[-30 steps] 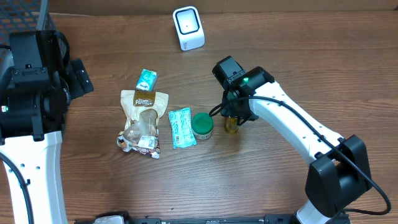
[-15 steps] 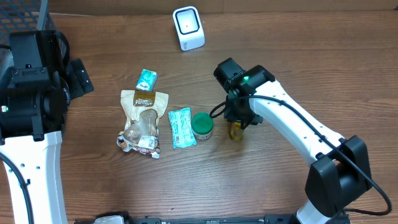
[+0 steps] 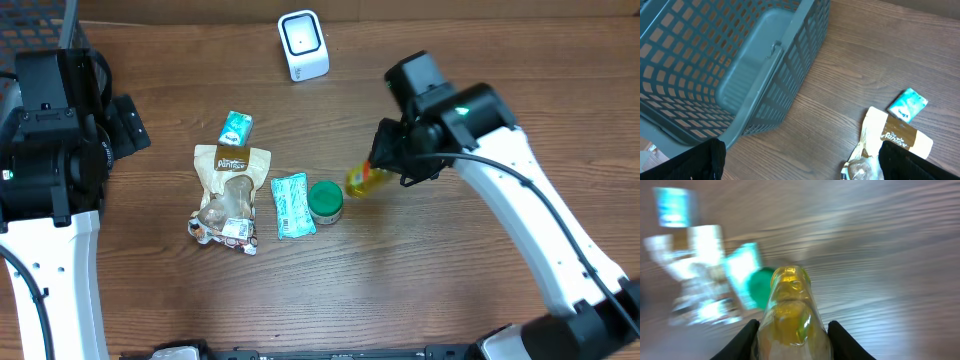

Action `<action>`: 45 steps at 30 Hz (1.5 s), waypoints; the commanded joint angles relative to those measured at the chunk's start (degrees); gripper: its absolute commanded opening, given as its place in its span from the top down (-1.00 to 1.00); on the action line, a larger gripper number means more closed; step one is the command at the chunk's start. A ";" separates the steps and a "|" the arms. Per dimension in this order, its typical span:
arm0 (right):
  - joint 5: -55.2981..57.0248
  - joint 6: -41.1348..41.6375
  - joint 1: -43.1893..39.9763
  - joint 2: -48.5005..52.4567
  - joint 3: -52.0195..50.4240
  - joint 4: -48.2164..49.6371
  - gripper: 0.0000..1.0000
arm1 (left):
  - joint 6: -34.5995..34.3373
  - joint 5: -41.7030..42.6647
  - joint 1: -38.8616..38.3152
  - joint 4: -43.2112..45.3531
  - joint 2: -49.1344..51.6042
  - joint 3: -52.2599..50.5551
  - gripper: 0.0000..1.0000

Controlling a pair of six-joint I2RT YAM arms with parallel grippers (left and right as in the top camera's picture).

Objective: Scan the item barcode
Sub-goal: 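Lift the oil bottle with the right gripper and tilt it sideways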

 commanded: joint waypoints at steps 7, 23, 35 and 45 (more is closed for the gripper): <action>-23.37 0.00 -0.44 -3.89 2.38 6.23 0.51 | 0.61 -0.92 0.00 0.09 0.09 1.14 -0.99; -29.77 0.02 -0.33 -3.89 2.36 8.61 0.50 | 0.61 -0.92 0.00 0.09 0.09 1.14 -0.99; -35.98 0.00 -0.33 -3.89 2.36 8.66 0.68 | 0.61 -0.92 0.00 0.09 0.09 1.14 -0.99; -41.72 0.00 0.66 -3.89 2.36 8.70 0.82 | 0.61 -0.92 0.00 0.09 0.09 1.11 -0.99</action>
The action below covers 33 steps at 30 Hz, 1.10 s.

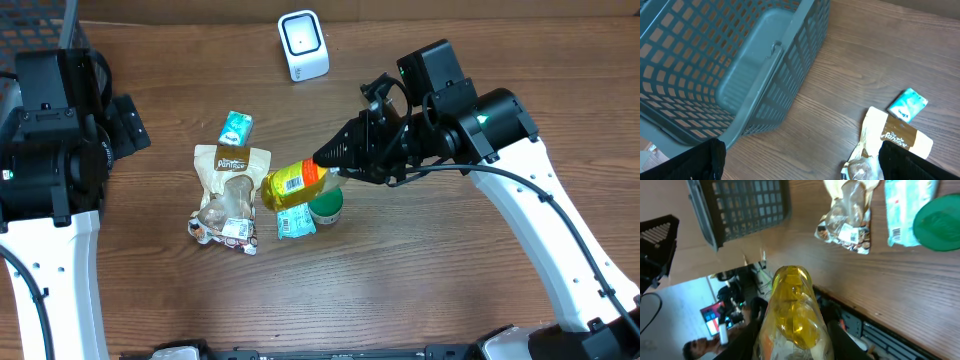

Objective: Scan the item barcode
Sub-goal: 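Lift the oil bottle with the right gripper and tilt it sideways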

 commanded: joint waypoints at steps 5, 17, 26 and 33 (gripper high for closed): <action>-5.49 -0.04 1.38 -1.42 2.12 1.53 0.83 | 0.61 -0.92 0.00 0.07 0.09 1.14 -0.99; -7.58 0.00 1.38 -1.42 2.12 4.66 0.85 | 0.61 -0.92 0.00 0.07 0.09 1.11 -1.00; -8.11 0.00 1.38 -1.42 2.12 4.76 0.87 | 0.61 -0.92 0.00 0.07 0.09 1.14 -0.99; -8.13 0.00 1.38 -1.42 2.12 4.61 0.92 | 0.59 -0.92 0.00 0.07 0.09 1.11 -0.99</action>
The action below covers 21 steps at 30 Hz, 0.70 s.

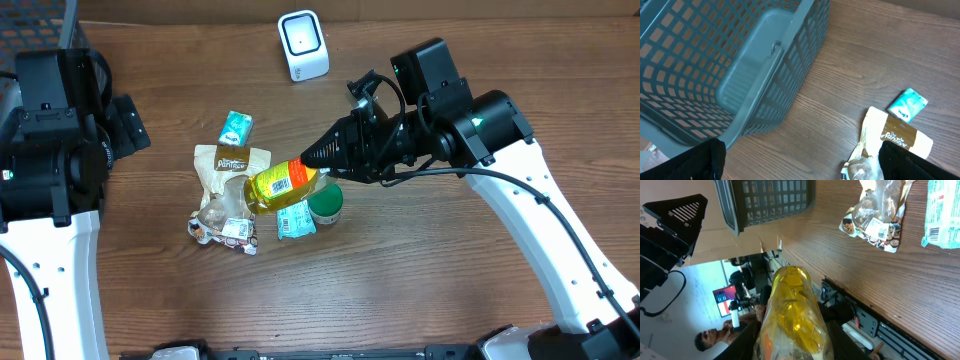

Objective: Scan the item barcode
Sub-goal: 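Lift the oil bottle with the right gripper and tilt it sideways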

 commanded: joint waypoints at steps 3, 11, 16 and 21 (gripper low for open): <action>-2.58 0.00 0.28 -1.42 2.12 0.61 0.93 | 0.61 -0.92 0.00 0.09 0.09 1.11 -0.99; -2.36 -0.02 0.28 -1.42 2.12 0.63 0.93 | 0.61 -0.92 0.00 0.09 0.09 1.14 -0.99; -2.36 -8.24 0.28 -1.42 2.12 0.46 0.93 | 0.61 -0.92 0.00 0.09 0.09 1.11 -0.99; -2.38 -18.32 -0.04 -1.44 2.14 -8.02 0.93 | 0.61 -0.92 0.00 0.09 0.09 1.14 -0.99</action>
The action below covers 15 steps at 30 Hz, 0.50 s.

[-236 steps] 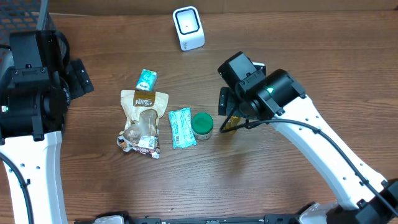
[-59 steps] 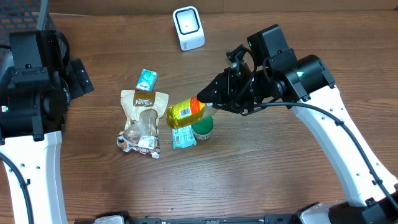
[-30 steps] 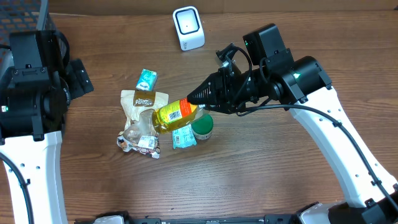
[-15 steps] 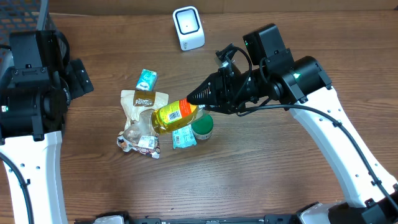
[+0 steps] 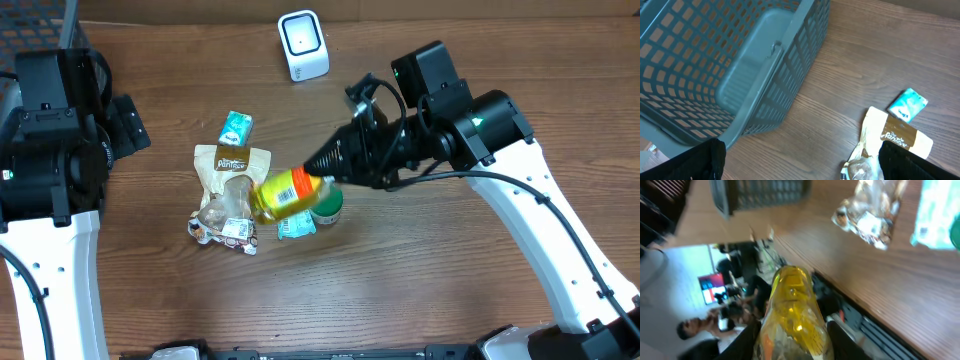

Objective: Scan the item barcode
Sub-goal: 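Lift the oil bottle with the right gripper and tilt it sideways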

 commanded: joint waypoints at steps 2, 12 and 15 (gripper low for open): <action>-2.01 -9.53 -0.98 -1.44 2.10 -4.55 0.93 | 0.61 -0.92 0.00 0.09 0.09 1.14 -0.99; -2.10 -17.81 -9.33 -1.44 2.10 -16.00 0.93 | 0.61 -0.92 0.00 0.09 0.09 1.14 -0.99; -4.70 -25.44 -10.62 -1.44 2.10 -20.44 0.93 | 0.61 -0.92 0.00 0.09 0.09 1.11 -0.99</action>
